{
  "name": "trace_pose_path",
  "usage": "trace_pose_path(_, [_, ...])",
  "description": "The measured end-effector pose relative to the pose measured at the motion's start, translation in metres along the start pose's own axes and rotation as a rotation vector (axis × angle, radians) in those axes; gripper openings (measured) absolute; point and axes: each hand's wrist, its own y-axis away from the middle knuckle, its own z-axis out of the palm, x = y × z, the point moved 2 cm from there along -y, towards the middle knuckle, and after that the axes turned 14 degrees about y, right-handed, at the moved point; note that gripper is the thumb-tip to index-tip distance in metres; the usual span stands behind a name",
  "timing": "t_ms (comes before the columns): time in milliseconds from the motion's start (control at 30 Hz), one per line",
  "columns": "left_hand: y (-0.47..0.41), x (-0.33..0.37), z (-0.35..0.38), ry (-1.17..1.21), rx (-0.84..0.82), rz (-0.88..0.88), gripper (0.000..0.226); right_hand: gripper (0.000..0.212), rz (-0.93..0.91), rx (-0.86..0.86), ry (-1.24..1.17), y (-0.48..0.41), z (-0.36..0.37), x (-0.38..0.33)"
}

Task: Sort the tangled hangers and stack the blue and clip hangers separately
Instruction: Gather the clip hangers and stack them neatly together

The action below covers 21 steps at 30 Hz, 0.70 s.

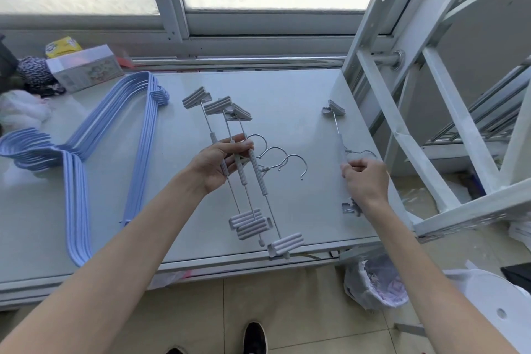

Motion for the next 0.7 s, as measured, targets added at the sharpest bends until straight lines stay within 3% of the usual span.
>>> trace_pose_path(133, [-0.003,0.002,0.002,0.011,0.022,0.001,0.022,0.005,-0.120,-0.002,-0.127,0.034,-0.005,-0.012])
trace_pose_path(300, [-0.008,0.002,0.004,0.041,0.048,-0.013,0.022,0.006,-0.201,-0.153,-0.192,0.072,-0.012,-0.031])
trace_pose_path(467, [-0.010,0.003,0.006,0.082,0.031,-0.012,0.023,0.009,-0.149,-0.354,-0.218,0.099,-0.005,-0.035])
trace_pose_path(700, [-0.010,0.002,0.004,0.095,0.018,0.009,0.019,0.007,-0.087,-0.421,-0.213,0.110,0.003,-0.033])
